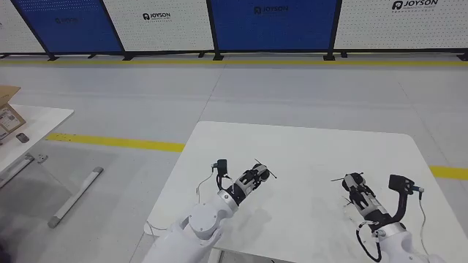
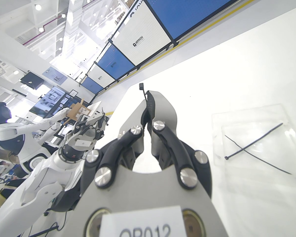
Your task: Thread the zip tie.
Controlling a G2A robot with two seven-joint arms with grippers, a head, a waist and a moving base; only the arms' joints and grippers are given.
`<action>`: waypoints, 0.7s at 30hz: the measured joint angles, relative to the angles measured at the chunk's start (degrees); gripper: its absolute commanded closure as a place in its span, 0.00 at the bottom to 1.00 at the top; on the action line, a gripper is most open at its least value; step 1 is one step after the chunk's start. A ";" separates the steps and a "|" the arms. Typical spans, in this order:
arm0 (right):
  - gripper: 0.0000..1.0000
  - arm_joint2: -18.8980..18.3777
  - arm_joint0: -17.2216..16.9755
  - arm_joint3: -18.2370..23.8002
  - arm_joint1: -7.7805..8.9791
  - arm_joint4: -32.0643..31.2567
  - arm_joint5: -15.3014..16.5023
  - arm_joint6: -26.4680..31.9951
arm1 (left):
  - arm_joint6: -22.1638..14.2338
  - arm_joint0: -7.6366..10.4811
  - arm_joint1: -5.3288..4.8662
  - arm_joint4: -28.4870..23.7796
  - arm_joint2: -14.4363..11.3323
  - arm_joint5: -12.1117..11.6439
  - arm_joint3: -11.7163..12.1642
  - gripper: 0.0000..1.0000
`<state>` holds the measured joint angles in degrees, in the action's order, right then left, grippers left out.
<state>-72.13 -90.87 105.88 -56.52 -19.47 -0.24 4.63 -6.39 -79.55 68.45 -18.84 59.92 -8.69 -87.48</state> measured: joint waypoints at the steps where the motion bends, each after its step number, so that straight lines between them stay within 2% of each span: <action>1: 1.00 0.00 0.00 0.00 0.00 0.00 0.00 0.00 | 1.51 0.06 0.06 1.39 -0.03 -0.23 -0.06 1.00; 6: 1.00 0.00 0.00 0.00 0.00 0.00 0.00 0.00 | 9.57 0.09 0.43 11.00 -1.40 -0.64 0.72 1.00; 10: 1.00 0.00 0.00 0.00 0.00 0.00 0.00 0.00 | 13.51 -0.02 0.73 17.72 -2.88 -0.30 1.73 1.00; 16: 1.00 -0.02 0.00 -0.02 -0.06 0.31 0.05 -0.09 | 13.83 -0.08 0.78 18.05 -2.99 -0.52 1.75 1.00; 21: 1.00 1.28 0.44 0.62 -0.92 5.53 1.07 -0.54 | 13.83 -0.07 0.78 18.05 -2.99 -0.51 1.75 1.00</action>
<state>-70.85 -90.42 106.51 -57.44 -13.94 0.84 4.09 7.44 -79.63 69.23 -0.79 56.92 -9.20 -85.73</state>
